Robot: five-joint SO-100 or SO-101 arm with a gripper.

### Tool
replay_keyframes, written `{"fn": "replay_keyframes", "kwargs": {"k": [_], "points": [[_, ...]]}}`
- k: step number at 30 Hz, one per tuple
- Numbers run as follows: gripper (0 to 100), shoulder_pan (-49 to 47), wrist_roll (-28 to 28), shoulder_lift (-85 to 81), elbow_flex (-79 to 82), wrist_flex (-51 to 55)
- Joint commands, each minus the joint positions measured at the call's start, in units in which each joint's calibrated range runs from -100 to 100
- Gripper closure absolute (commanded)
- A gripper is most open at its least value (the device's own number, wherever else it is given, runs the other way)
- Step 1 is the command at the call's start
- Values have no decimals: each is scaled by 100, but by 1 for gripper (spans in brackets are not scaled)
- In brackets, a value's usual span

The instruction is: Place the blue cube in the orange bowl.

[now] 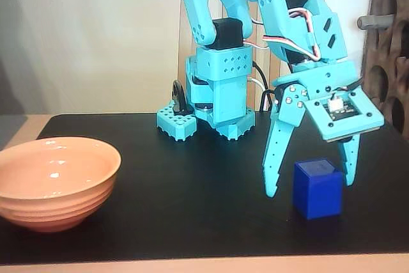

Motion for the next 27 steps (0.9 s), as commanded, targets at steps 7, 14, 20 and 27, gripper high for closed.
{"fn": "replay_keyframes", "kwargs": {"k": [7,14,20,27], "points": [[65,210,-76,48,-209,-172],[69,210,-76,6,-200,-103],[82,210,-71,6,-200,-103],[88,220,-50,-3,-200,-103]]}}
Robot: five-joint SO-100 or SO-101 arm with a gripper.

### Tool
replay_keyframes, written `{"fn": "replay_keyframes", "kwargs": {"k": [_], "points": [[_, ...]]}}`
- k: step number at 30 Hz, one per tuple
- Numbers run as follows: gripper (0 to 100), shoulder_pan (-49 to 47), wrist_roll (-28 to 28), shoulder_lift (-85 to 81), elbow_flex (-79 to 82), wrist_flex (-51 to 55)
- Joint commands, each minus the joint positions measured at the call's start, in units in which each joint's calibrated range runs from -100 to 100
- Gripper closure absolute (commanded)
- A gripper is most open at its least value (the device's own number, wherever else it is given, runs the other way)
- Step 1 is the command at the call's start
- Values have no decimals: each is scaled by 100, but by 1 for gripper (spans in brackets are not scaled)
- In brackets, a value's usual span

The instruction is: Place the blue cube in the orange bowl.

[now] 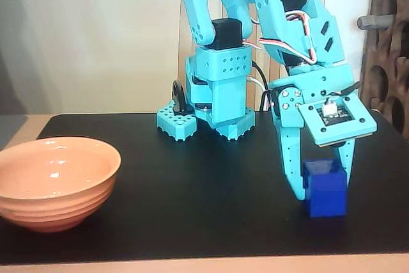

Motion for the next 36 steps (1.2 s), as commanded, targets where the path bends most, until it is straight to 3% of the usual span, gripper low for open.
{"fn": "replay_keyframes", "kwargs": {"k": [1,19,36], "points": [[88,127,-50,-45,-200,-103],[81,247,-65,-54,-218,-120],[81,257,-71,-62,-218,-181]]}}
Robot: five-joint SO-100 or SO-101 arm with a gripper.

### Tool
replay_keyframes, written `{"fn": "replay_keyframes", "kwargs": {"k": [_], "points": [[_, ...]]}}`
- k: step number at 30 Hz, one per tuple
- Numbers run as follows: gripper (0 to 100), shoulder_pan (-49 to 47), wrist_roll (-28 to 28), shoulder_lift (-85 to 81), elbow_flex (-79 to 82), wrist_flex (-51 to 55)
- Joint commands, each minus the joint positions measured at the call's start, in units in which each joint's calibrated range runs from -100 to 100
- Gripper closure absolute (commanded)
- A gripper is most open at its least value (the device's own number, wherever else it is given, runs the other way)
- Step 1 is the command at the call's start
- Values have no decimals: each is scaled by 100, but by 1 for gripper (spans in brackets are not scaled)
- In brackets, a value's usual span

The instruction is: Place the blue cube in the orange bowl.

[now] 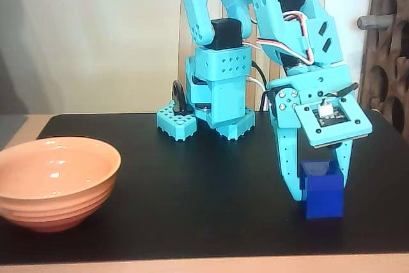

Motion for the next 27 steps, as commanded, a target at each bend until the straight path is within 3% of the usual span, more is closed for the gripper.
{"fn": "replay_keyframes", "kwargs": {"k": [1,27], "points": [[81,154,-71,-114,-218,-181],[81,264,-39,-1562,-236,-172]]}}
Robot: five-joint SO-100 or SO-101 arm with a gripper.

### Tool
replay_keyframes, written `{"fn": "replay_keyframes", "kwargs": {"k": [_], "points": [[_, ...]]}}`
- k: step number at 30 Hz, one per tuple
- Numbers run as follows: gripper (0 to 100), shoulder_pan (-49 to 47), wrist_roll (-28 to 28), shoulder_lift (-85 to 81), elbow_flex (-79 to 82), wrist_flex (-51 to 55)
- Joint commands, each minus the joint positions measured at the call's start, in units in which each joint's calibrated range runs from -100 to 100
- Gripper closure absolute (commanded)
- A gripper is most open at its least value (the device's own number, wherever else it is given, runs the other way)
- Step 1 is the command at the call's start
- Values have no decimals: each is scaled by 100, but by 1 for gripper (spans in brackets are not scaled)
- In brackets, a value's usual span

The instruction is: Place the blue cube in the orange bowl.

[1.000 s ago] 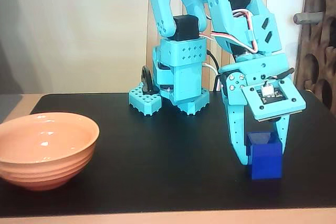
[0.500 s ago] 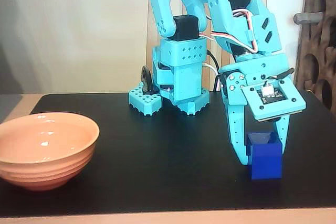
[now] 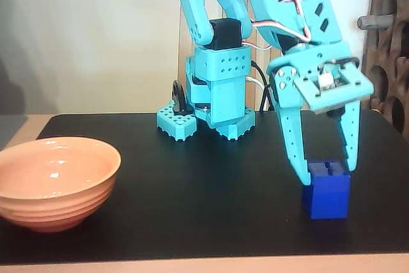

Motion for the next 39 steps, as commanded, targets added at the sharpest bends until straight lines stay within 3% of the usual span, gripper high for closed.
{"fn": "replay_keyframes", "kwargs": {"k": [1,26,31,39], "points": [[81,152,-39,-764,-227,-172],[81,152,-86,-610,99,-190],[69,142,-92,-542,127,-190],[69,142,-92,-397,145,-190]]}}
